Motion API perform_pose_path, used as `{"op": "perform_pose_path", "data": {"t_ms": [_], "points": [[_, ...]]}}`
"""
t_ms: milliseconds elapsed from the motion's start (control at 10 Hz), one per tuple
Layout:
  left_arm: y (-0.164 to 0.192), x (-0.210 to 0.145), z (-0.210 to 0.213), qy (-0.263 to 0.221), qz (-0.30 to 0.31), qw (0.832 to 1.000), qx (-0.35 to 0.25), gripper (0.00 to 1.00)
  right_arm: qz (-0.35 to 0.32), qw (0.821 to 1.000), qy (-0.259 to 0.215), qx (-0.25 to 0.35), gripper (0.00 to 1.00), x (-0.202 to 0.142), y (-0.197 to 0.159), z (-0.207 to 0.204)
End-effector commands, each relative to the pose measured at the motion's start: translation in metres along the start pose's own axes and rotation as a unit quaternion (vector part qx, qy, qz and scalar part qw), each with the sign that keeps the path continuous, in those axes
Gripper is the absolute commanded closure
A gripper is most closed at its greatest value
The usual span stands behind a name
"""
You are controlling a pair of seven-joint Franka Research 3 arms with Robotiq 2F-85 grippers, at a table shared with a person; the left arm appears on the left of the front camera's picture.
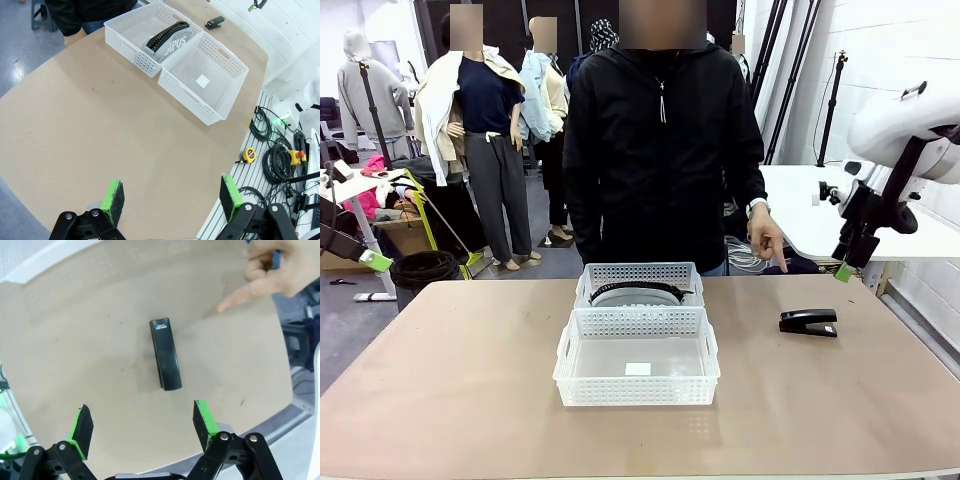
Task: Distribute items into two baskets.
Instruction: Pick up the Stapler that the person points to.
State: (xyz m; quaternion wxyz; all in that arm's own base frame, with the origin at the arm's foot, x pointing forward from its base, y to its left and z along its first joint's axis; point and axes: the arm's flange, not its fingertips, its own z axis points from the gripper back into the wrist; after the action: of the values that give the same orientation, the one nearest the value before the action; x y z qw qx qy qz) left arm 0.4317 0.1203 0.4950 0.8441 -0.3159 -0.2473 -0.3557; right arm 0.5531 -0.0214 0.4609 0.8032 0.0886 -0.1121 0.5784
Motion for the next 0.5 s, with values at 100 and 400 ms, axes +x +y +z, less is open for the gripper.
{"op": "perform_pose_path", "data": {"t_ms": [100,400], "points": [[0.000,0.000,0.002,-0.006,-0.001,1.000,-0.003,0.00,0.045,0.999,-0.002,-0.006,0.00,-0.002,-0.020,-0.029],[0.000,0.000,0.002,-0.006,-0.001,1.000,-0.003,0.00,0.047,0.999,0.016,-0.001,0.00,0.001,-0.024,-0.063]]}}
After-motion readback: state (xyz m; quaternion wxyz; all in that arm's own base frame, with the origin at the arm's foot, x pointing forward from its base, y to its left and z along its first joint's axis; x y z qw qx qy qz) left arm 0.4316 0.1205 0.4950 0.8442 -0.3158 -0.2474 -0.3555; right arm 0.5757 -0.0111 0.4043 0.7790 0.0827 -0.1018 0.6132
